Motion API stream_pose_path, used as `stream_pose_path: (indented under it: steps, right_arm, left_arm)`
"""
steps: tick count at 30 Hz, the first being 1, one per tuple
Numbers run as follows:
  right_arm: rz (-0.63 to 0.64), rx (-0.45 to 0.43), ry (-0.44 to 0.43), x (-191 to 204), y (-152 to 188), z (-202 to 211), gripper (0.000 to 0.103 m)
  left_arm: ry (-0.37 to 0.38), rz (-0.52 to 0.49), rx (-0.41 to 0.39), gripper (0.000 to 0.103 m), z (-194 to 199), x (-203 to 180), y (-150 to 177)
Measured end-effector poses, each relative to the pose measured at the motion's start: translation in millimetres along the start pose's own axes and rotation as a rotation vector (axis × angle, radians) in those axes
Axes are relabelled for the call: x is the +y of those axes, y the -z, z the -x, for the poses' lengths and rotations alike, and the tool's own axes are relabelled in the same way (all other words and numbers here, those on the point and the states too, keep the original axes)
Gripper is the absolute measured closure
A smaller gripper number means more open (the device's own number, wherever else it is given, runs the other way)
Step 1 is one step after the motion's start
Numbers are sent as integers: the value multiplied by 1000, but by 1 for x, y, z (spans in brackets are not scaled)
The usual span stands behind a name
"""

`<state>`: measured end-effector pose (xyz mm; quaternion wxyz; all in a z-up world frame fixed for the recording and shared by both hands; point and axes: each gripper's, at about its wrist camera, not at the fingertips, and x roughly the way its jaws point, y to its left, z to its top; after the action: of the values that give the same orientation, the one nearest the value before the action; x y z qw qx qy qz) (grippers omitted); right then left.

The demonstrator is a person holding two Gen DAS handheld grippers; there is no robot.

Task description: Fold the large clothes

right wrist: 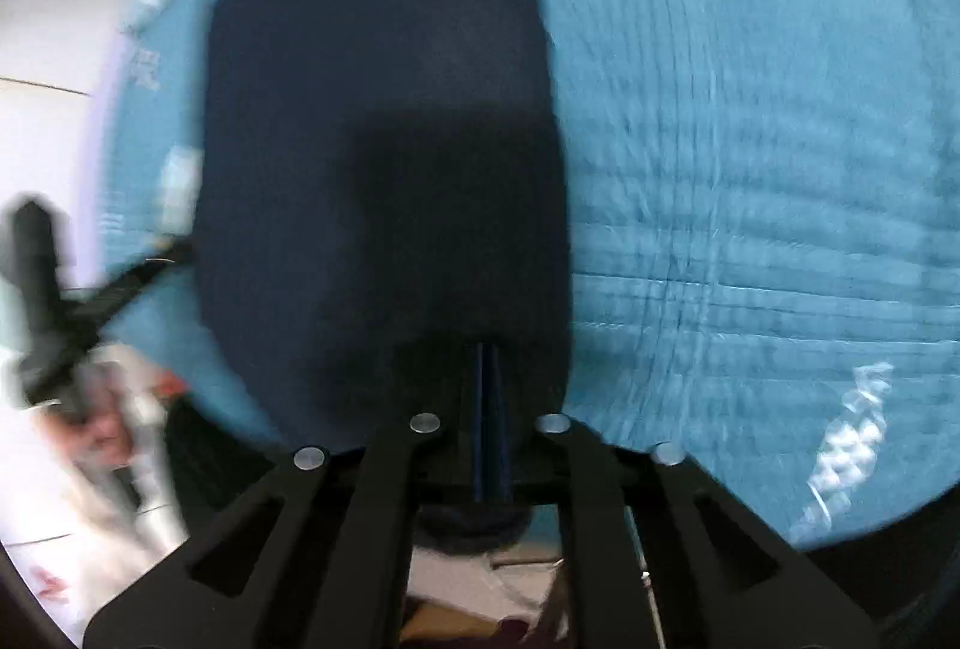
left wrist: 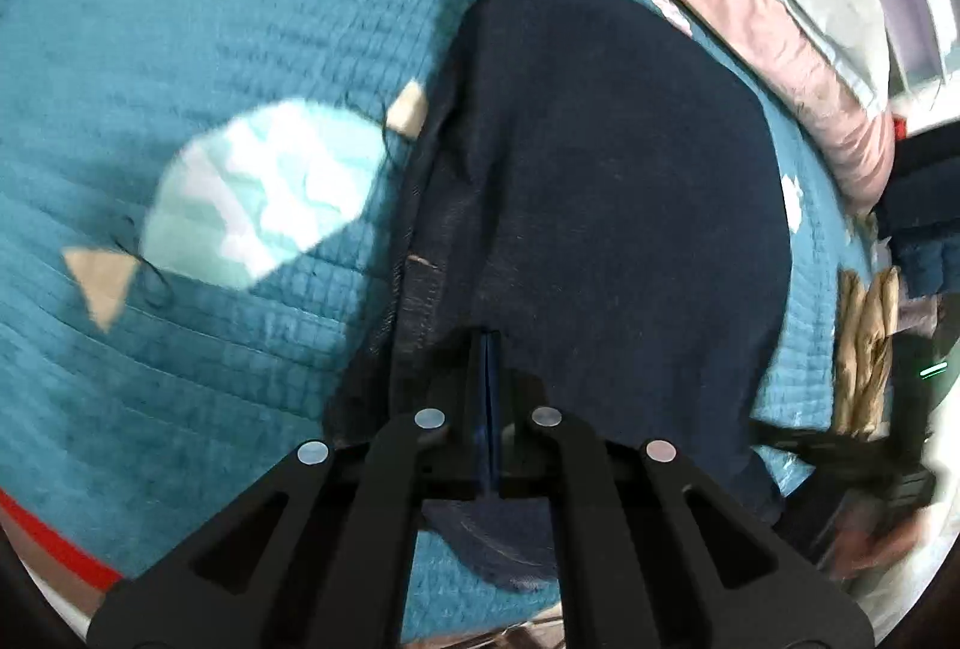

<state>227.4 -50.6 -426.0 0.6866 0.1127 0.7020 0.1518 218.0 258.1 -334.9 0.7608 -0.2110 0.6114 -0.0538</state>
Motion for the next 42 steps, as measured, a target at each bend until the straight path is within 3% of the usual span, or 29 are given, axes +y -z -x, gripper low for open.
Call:
stream_pose_path:
  steps: [2, 3, 5, 8, 11, 13, 15, 18, 20, 22, 24, 27, 30, 32, 35, 39, 42]
  right_arm:
    - [-70, -3, -14, -1, 1, 0, 102]
    - [-54, -6, -4, 6, 3, 11, 97]
    - [8, -23, -51, 22, 19, 36, 97]
    - [84, -22, 13, 31, 40, 23, 99]
    - [58, -32, 4, 26, 36, -1, 103]
    - [20, 5, -23, 29, 29, 16, 99]
    - [71, -59, -48, 41, 22, 50, 97]
    - [125, -183, -46, 50, -10, 88, 97]
    - [127, -218, -13, 52, -49, 95, 97]
    - [129, -243, -26, 57, -78, 91, 97]
    - [110, -272, 30, 60, -113, 82, 98]
    - [96, -288, 48, 60, -148, 65, 100]
    - [93, -266, 106, 51, -183, 38, 101]
    - [125, -281, 128, 42, -192, 21, 103]
    - [189, -309, 157, 44, -192, 10, 103]
    - [196, -328, 175, 47, -188, 22, 100]
    - [212, -448, 96, 58, -162, 55, 100]
  left_arm:
    - [9, 39, 6, 101, 10, 0, -3]
    - [-6, 17, -3, 101, 19, -3, 0]
    - [-23, -25, -9, 101, 29, -6, 15]
    - [-43, -23, 64, 101, 5, 1, 36]
    - [-3, 20, 37, 100, 6, 13, 40]
    - [-14, -1, 20, 100, 25, 9, 38]
    - [-24, -74, -30, 100, 47, -3, 36]
    - [-23, -157, -130, 100, 78, -23, 14]
    - [28, -179, -173, 100, 86, -36, -13]
    - [21, -212, -212, 100, 83, -55, -51]
    - [38, -230, -224, 100, 67, -73, -94]
    - [50, -208, -205, 100, 31, -85, -143]
    - [-9, -162, -116, 100, -33, -81, -187]
    - [-55, -123, -64, 101, -77, -63, -197]
    - [7, -64, -86, 101, -94, -44, -202]
    - [-37, -95, -77, 101, -77, -55, -206]
    - [-2, -185, -170, 100, -35, -75, -187]
